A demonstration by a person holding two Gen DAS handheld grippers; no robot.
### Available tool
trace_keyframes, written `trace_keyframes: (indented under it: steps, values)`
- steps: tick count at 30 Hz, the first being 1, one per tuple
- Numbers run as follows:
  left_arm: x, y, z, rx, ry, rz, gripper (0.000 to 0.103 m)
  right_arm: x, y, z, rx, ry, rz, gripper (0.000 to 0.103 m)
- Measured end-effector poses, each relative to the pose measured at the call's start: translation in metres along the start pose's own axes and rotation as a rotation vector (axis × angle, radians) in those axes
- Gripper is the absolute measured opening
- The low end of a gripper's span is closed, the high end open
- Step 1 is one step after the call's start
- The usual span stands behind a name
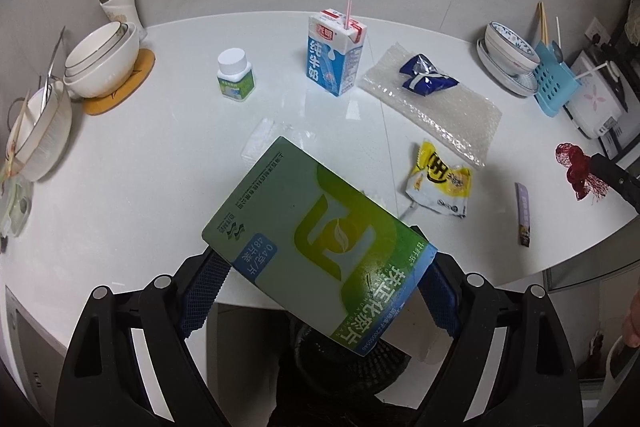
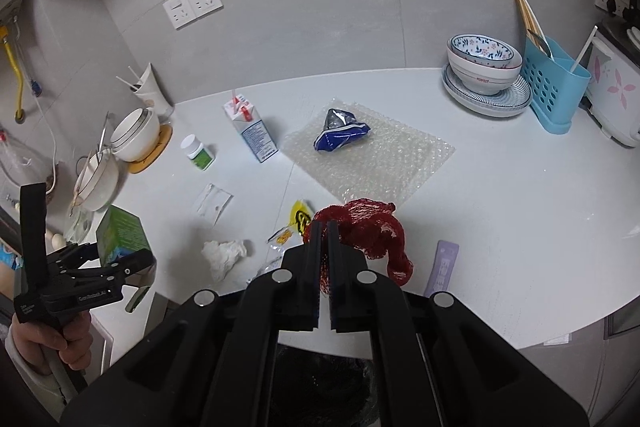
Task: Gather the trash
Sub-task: 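Carry the tissue box and red net toward the trash bin below the counter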
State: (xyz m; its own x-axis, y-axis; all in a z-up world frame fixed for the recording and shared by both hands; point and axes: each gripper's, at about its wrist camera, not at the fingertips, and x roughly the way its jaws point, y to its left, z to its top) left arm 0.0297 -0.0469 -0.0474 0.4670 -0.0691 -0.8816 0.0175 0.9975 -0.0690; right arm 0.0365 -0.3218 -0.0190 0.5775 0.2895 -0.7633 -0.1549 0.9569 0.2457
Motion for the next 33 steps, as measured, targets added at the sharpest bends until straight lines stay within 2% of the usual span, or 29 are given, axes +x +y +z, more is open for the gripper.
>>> trace_keyframes:
  steps: [9,18,26,33]
  values:
    - [-0.004,-0.014,-0.041,0.004,0.026,-0.011,0.083,-0.023,0.007,-0.036,-0.029,0.014,0.016,0.002]
    - [-0.001,-0.033,-0.089,0.005,0.050,-0.038,0.083,-0.035,0.016,-0.088,-0.068,0.062,0.036,0.002]
    - [0.013,-0.044,-0.126,-0.007,0.075,-0.049,0.083,-0.022,0.016,-0.141,-0.096,0.136,0.044,0.002]
    - [0.038,-0.046,-0.151,-0.021,0.083,-0.043,0.083,0.006,0.008,-0.176,-0.114,0.201,0.027,0.002]
